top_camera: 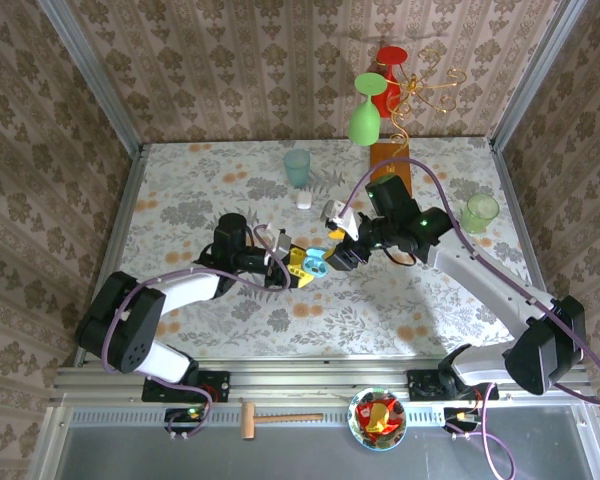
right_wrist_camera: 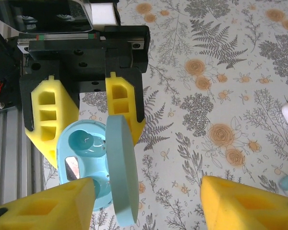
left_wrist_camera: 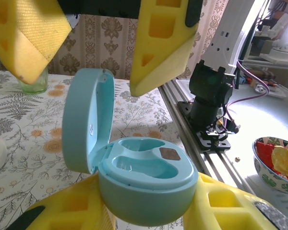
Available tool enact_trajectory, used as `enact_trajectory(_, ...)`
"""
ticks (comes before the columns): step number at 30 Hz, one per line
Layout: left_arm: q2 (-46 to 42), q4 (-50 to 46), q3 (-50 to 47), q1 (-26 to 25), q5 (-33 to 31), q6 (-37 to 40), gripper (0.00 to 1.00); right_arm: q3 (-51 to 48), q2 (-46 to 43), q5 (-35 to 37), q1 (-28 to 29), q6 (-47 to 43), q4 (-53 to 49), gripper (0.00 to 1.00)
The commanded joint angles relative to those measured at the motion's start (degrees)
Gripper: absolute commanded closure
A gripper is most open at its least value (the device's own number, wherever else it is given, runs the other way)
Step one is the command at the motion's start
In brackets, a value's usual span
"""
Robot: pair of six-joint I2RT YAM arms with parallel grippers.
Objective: Insert the wireless bluetooth earbuds into the charging case
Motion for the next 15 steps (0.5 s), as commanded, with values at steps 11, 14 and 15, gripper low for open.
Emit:
enact_trajectory(11, -1.55, 10.06, -0.45, 2.90, -5.60, -4.42, 0.75, -9.35, -11.11, -4.64, -2.40, 12.66, 17.46, 0.21)
enact_trajectory(14, -0.61, 18.04, -1.90, 3.97, -6.58, -8.19, 0.75, -15.31, -14.94, -2.55, -6.56, 25.82, 29.51, 0.21)
enact_trajectory(15, -0.20, 20.57, -2.20, 4.29, -6.79, -9.36, 0.75, -17.60, -15.90, -0.26, -8.06, 31.38, 33.31, 0.22)
